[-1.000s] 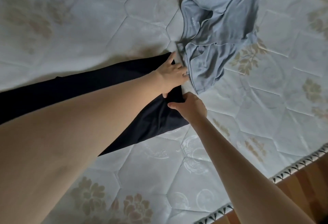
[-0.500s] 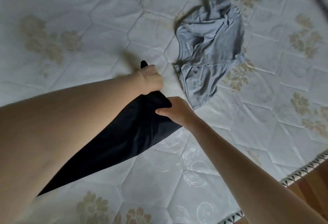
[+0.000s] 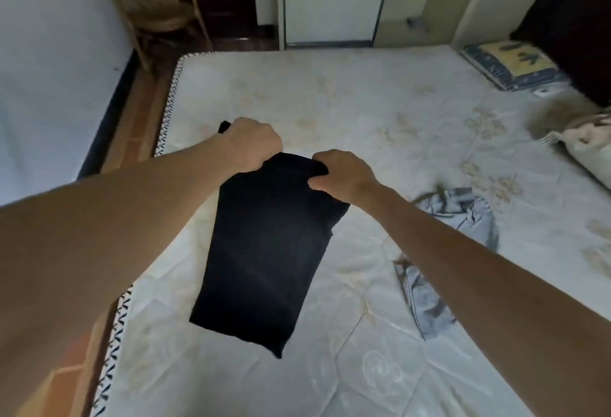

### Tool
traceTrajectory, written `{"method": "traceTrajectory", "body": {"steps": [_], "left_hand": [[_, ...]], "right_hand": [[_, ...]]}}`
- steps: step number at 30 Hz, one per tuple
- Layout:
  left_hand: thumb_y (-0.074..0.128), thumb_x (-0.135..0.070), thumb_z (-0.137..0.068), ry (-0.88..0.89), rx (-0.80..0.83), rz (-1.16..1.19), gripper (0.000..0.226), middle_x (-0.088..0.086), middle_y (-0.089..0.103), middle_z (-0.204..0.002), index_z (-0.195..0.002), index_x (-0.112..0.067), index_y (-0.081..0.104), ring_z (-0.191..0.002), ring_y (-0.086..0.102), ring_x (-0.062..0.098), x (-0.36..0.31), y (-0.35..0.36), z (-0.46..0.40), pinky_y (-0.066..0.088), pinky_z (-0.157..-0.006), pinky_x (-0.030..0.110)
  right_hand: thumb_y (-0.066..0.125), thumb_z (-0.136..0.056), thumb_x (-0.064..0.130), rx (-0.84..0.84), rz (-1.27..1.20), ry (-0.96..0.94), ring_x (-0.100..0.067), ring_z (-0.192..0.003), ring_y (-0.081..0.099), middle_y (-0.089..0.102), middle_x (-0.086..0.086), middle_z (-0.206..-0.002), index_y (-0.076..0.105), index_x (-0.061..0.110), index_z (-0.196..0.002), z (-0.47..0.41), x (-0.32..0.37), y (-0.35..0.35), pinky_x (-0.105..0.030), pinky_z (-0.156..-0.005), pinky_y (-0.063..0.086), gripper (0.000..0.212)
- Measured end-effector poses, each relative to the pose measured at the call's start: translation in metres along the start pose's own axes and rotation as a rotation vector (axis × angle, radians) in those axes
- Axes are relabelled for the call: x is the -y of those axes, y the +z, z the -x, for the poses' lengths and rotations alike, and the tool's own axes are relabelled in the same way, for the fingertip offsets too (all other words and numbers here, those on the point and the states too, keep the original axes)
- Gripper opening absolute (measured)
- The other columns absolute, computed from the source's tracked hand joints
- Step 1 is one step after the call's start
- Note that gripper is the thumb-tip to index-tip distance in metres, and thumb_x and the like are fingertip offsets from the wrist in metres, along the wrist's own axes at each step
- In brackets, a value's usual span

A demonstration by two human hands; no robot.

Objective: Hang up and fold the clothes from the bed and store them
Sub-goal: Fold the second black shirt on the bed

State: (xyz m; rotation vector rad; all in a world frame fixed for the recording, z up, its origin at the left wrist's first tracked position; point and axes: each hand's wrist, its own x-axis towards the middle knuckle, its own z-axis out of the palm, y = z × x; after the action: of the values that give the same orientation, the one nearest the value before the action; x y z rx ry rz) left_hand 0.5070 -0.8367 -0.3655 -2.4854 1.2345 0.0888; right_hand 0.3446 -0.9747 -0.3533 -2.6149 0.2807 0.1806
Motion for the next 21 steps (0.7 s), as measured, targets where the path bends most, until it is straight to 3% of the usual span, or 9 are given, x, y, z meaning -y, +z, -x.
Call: {"method": "traceTrajectory", "body": {"steps": [2,5,9,14,17,19,21], "left_hand": [[0.045,-0.012,-0.089,-0.068,-0.058,-0.055,0.025,0.006,0.064,-0.099,-0.100,-0.018,0.066,-0.092,0.061,0.029,0.021,-0.064,0.049,0.038,-0.066,0.036],[0.046,-0.001,-0.091,-0.167,-0.097,-0.217,0.032,0.007,0.063,-0.110,-0.111,-0.018,0.064,-0.100,0.062,0.028,0.049,-0.131,0.090,0.040,-0.063,0.034],[0.048,0.000,-0.089,-0.220,-0.140,-0.204,0.039,0.007,0.064,-0.113,-0.119,-0.020,0.063,-0.102,0.063,0.028,0.065,-0.174,0.124,0.040,-0.061,0.035],[0.046,-0.001,-0.088,-0.173,-0.109,-0.086,0.040,0.005,0.064,-0.108,-0.117,-0.021,0.064,-0.100,0.061,0.029,0.036,-0.154,0.145,0.037,-0.062,0.033],[0.051,-0.002,-0.081,-0.142,0.039,0.097,0.030,-0.001,0.055,-0.079,-0.101,-0.019,0.065,-0.082,0.058,0.026,0.021,-0.122,0.151,0.036,-0.056,0.029],[0.057,-0.004,-0.075,-0.101,0.147,0.241,0.022,-0.001,0.054,-0.072,-0.093,-0.015,0.064,-0.079,0.060,0.027,0.002,-0.084,0.153,0.034,-0.052,0.027],[0.063,-0.004,-0.075,-0.095,0.239,0.359,0.015,0.000,0.053,-0.068,-0.087,-0.013,0.060,-0.069,0.057,0.023,-0.017,-0.053,0.158,0.035,-0.053,0.027]], "right_hand": [[0.058,-0.082,0.018,-0.078,0.073,-0.077,-0.022,-0.078,0.053,0.055,0.002,-0.078,0.045,0.022,-0.068,-0.008,0.043,-0.042,-0.027,-0.054,0.033,0.020],[0.058,-0.084,0.018,-0.146,0.174,-0.178,-0.023,-0.083,0.053,0.055,0.000,-0.084,0.053,0.018,-0.078,-0.010,0.096,-0.098,-0.027,-0.054,0.031,0.008],[0.061,-0.082,0.015,-0.151,0.242,-0.210,-0.022,-0.077,0.049,0.047,0.006,-0.071,0.043,0.024,-0.064,0.005,0.133,-0.143,-0.026,-0.052,0.029,0.027],[0.062,-0.080,0.011,-0.068,0.260,-0.203,-0.019,-0.072,0.049,0.049,0.004,-0.070,0.046,0.023,-0.064,0.023,0.122,-0.130,-0.026,-0.053,0.033,0.026],[0.063,-0.078,0.008,0.027,0.215,-0.181,-0.018,-0.071,0.051,0.052,0.002,-0.070,0.052,0.019,-0.066,0.028,0.104,-0.101,-0.025,-0.053,0.035,0.019],[0.062,-0.077,0.008,0.128,0.190,-0.159,-0.020,-0.073,0.054,0.056,0.000,-0.072,0.060,0.013,-0.076,0.034,0.082,-0.063,-0.025,-0.056,0.038,0.005],[0.061,-0.075,0.008,0.254,0.185,-0.116,-0.021,-0.076,0.058,0.062,-0.002,-0.077,0.066,0.010,-0.089,0.042,0.067,-0.035,-0.026,-0.060,0.042,0.015]]}}
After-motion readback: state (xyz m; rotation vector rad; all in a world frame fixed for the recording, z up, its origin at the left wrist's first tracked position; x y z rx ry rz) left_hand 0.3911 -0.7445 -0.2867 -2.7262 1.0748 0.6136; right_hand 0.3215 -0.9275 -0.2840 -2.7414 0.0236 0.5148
